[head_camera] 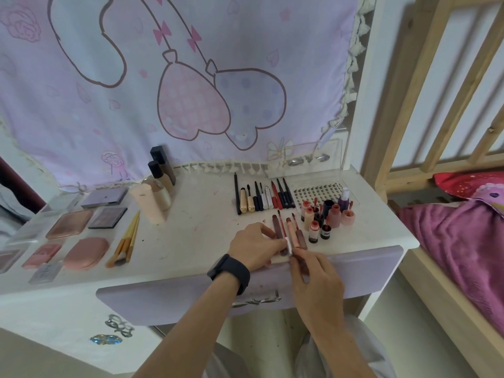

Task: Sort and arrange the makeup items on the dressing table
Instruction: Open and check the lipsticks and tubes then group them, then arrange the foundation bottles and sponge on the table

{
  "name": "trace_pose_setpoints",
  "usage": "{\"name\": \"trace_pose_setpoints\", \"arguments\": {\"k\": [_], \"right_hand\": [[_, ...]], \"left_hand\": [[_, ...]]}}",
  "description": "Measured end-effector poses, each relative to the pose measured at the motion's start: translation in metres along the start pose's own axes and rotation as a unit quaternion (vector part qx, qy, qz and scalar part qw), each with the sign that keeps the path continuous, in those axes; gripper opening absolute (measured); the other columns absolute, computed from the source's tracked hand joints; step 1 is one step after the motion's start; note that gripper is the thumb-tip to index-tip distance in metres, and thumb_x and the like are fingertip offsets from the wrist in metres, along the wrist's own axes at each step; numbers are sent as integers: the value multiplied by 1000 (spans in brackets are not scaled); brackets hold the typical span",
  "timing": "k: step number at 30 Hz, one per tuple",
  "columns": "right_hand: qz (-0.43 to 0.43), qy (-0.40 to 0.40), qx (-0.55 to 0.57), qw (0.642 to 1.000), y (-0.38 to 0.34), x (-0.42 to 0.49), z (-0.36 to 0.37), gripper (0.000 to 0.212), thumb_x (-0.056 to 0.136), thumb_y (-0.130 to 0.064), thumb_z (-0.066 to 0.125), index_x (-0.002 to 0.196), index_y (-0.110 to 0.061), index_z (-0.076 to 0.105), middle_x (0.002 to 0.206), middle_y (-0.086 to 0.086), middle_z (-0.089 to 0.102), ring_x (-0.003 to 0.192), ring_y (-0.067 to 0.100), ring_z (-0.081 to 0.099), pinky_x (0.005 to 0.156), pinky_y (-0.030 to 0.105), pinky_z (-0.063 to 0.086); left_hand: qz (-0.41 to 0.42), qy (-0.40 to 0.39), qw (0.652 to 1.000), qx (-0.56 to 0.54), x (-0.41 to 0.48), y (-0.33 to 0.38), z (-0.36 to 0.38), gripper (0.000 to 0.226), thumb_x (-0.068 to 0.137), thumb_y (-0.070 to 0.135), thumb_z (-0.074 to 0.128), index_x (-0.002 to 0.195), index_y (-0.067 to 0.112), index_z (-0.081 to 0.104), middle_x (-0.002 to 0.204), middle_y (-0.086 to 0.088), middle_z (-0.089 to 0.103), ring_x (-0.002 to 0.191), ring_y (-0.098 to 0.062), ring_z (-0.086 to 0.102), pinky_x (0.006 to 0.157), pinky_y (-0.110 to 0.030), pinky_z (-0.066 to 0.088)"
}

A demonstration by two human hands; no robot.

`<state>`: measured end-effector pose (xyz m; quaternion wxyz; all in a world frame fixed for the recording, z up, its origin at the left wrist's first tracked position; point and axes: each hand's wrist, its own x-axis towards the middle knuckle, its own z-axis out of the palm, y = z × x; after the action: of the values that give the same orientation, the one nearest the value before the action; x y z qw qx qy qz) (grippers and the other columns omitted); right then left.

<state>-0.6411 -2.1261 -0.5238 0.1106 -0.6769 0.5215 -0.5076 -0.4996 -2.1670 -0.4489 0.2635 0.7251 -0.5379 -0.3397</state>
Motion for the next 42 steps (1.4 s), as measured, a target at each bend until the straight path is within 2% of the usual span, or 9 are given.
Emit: {"name": "trace_pose_setpoints", "arguments": {"k": [10,15,18,25,31,33,37,40,42], "right_hand": [[6,-4,-1,1000,0,0,-2,25,82,-4,79,106,-5,74,96,5,73,79,16,67,75,25,56],[4,-6,-4,1000,1,0,-4,25,81,-5,80,106,-7,74,95,4,72,78,6,61,75,19,52],[9,-15,-5,1000,3,-3,-11,28,81,-7,80,108,-10,74,96,0,71,78,6,61,75,19,53],[-102,-89,-54,989,-11,6,-28,27,80,-15,81,106,-13,76,102,0,72,88,14,65,80,20,51],[-206,-170,-82,960,-49,28,-1,21,82,-18,80,103,-17,77,101,-5,71,91,15,65,82,19,49],[-202,-202,-92,954,-60,33,17,23,88,-25,74,110,-21,75,110,-7,70,101,14,62,85,21,49],[-197,-288,-110,931,-74,44,61,37,100,-39,50,133,-27,62,137,-10,58,129,13,44,107,29,41],[-215,-342,-131,905,-77,48,87,44,103,-44,37,141,-29,52,149,-10,47,139,14,36,114,33,35],[-220,-344,-132,903,-76,46,95,46,103,-45,33,139,-28,55,149,-7,50,138,15,41,114,35,37]], "left_hand": [[1,2,1000,5,-3,1,-1,27,80,45,75,96,28,61,87,4,74,56,-10,69,60,-25,58],[0,3,1000,9,-7,1,-5,27,81,47,74,97,29,61,90,5,72,60,-10,70,61,-24,58],[16,16,999,25,-13,-3,-12,26,84,50,70,99,31,61,94,8,71,67,-11,71,74,-31,60],[63,143,981,116,-42,-42,-45,15,93,49,54,103,42,62,92,23,62,85,-2,59,75,-28,53],[58,235,959,146,-47,-86,-81,22,94,37,57,113,34,67,113,11,59,108,-11,52,87,-33,50],[43,262,956,126,-42,-96,-94,24,93,35,59,117,32,64,123,6,57,115,-15,49,92,-32,47],[11,322,946,48,-29,-106,-123,38,90,31,63,127,29,54,129,0,51,119,-17,49,91,-27,41],[-11,347,938,-2,-18,-107,-139,53,89,28,65,137,20,45,136,-6,44,122,-23,49,100,-36,44],[-25,360,931,-50,-10,-106,-147,60,89,28,64,142,19,38,139,-8,40,124,-26,47,103,-41,44]]}}
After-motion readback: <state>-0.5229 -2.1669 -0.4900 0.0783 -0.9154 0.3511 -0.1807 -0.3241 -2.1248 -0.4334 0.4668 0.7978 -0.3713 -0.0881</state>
